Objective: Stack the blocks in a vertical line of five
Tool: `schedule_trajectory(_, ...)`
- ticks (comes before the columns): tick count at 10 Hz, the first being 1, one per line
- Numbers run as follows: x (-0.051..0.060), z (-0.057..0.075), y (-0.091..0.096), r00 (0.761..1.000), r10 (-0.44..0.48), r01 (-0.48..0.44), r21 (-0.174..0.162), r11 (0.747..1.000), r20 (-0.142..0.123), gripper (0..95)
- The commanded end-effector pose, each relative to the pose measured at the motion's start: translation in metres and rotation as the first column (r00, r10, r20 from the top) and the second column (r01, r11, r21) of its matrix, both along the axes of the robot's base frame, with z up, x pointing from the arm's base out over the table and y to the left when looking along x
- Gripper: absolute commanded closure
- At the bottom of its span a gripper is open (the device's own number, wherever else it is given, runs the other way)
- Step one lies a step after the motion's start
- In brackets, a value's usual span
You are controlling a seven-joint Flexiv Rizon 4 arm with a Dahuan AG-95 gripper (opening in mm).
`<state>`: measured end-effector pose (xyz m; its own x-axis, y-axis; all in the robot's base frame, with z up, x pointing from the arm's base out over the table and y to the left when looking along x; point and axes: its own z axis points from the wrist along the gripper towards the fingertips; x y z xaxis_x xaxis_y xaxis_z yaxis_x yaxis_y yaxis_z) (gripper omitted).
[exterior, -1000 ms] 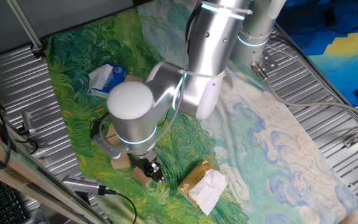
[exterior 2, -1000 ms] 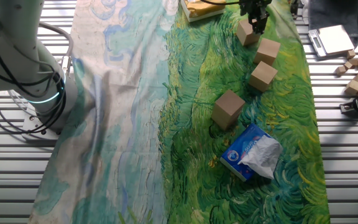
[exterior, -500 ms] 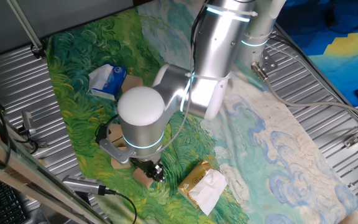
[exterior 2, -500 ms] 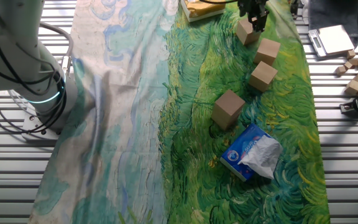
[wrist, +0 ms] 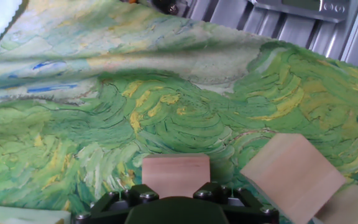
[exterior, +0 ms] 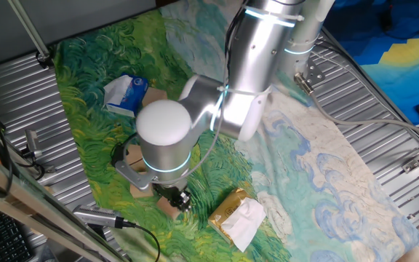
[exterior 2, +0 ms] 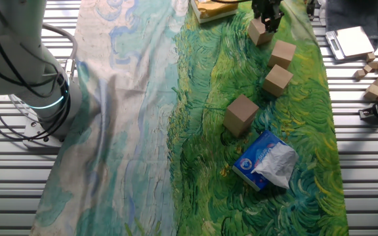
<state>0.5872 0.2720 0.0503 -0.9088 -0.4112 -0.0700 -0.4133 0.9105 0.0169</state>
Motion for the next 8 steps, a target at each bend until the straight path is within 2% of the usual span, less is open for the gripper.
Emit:
schedule_trajectory(1,-0.003,0.004,-0.004,1.000,0.010,-0.009,0.007,1.000,-0.029,95.0)
schedule_trajectory(3,-0.009,0.021,-0.015,0.999,0.029,-0.028,0.027,0.999,-0.040,95.0)
schedule_trajectory(4,-0.016,0.046,-0.018,0.997,0.034,-0.032,0.023,0.999,-0.066,95.0)
schedule_trajectory(5,-0.022,0.063,-0.019,0.996,0.035,-0.033,0.019,0.999,-0.079,95.0)
schedule_trajectory(6,-0.027,0.071,-0.022,0.996,0.045,-0.044,0.022,0.999,-0.080,95.0)
schedule_trajectory(7,-0.036,0.082,-0.024,0.996,0.047,-0.044,0.034,0.998,-0.078,95.0)
schedule_trajectory(8,-0.040,0.088,-0.023,0.995,0.051,-0.048,0.029,0.998,-0.082,95.0)
